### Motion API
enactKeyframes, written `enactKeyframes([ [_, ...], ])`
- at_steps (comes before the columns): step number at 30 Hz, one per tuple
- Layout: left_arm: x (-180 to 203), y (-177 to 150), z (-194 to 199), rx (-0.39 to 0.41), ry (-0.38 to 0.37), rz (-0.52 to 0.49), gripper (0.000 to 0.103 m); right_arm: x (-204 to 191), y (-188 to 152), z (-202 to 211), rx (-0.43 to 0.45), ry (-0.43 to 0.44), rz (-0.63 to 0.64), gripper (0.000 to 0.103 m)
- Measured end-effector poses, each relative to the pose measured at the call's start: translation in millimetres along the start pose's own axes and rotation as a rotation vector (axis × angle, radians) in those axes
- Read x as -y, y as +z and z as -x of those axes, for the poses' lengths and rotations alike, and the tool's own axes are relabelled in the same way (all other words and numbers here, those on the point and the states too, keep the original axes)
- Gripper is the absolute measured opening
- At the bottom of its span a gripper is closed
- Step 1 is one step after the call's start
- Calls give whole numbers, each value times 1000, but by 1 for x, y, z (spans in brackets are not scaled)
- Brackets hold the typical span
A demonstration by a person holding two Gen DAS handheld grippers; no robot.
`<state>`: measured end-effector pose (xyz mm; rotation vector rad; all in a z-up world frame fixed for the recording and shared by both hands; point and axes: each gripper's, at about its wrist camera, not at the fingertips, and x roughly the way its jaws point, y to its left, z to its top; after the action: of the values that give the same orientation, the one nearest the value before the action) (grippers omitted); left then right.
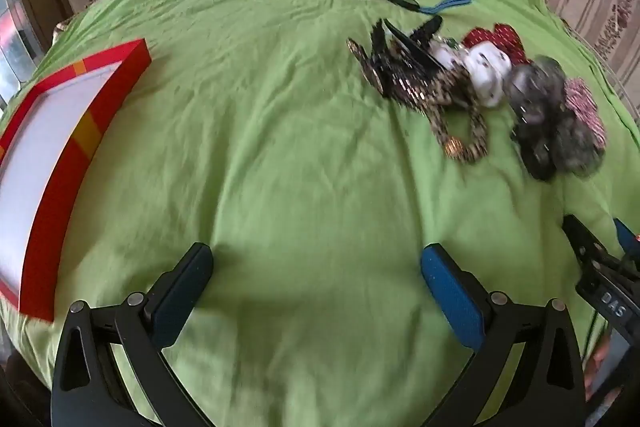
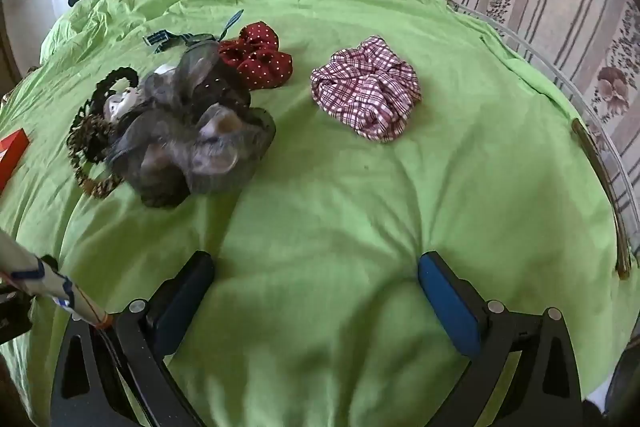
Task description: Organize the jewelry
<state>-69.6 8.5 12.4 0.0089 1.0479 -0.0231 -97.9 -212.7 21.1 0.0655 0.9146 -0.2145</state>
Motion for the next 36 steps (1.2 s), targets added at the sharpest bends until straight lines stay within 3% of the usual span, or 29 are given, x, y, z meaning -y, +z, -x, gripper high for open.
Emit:
enactKeyframes([
  [7, 2, -29, 28, 34, 17, -31, 103, 0, -16, 24, 20, 9, -20, 100],
  [14, 4, -25, 61, 101, 29, -24, 103, 4, -23, 50, 46, 74, -81, 91],
  [23, 8, -21, 103, 192, 43, -14, 103, 3, -16, 106, 232, -14, -49, 91],
  [28, 9, -22, 113, 206, 58, -14, 103, -3, -11, 134, 333, -51, -7, 91],
  [36, 10, -23, 112, 169, 30, -12, 103, -13, -12, 143, 354, -27, 19, 91],
])
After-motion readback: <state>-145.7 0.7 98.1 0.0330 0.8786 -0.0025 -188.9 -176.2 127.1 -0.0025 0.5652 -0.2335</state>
